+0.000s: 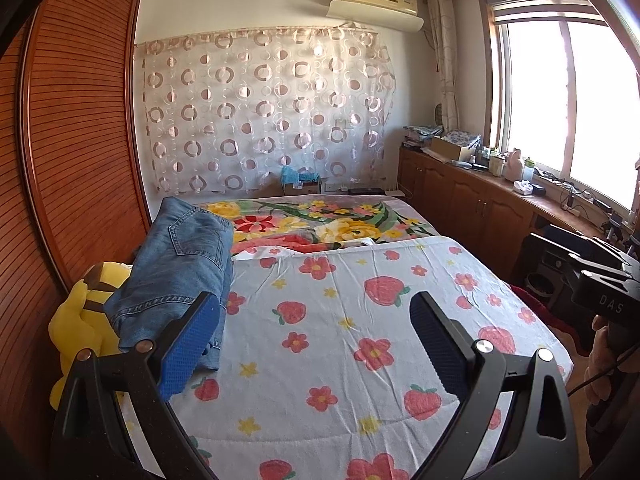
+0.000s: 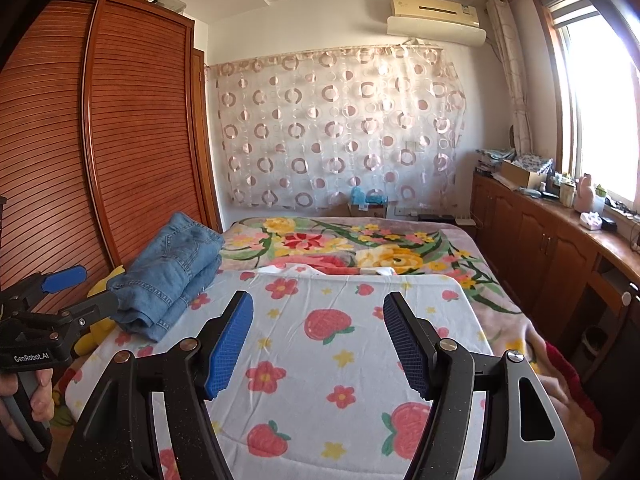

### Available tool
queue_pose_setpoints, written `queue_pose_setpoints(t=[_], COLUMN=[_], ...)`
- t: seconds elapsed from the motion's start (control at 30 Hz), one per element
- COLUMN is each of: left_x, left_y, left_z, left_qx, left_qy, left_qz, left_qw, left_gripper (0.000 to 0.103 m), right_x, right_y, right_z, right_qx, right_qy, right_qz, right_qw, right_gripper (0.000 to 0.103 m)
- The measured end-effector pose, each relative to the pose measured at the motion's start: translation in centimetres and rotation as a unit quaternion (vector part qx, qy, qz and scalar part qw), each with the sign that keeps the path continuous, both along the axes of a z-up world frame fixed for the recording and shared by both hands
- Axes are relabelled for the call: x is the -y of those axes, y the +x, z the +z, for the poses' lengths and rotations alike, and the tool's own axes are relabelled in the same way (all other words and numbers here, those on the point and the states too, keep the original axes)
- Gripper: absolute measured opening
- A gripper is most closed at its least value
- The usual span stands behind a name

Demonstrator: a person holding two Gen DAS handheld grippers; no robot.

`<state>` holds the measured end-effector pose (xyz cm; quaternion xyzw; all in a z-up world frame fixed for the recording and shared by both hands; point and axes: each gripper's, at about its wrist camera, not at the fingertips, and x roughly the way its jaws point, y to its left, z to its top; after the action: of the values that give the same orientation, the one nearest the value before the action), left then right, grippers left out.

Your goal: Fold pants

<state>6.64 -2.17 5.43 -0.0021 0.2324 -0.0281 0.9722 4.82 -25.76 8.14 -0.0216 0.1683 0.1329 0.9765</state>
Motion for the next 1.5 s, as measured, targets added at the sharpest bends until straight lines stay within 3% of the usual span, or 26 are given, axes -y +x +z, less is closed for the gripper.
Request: queue_pose_setpoints(t=[1.5], left_x=[-0.2], left_y=[-0.8], left_z=[2.1], left_qx=[0.022], left_qy=[-0.002], left_qz=[0.013], left_qw=[0.9997], left_gripper=[0.096], right_x=[1.2], right_y=[0.0], right_z=[-0.4], right_qx=[0.011], right_qy=[0.001], right_qz=[0.002], right_qw=[1.0], right_gripper=[0.07])
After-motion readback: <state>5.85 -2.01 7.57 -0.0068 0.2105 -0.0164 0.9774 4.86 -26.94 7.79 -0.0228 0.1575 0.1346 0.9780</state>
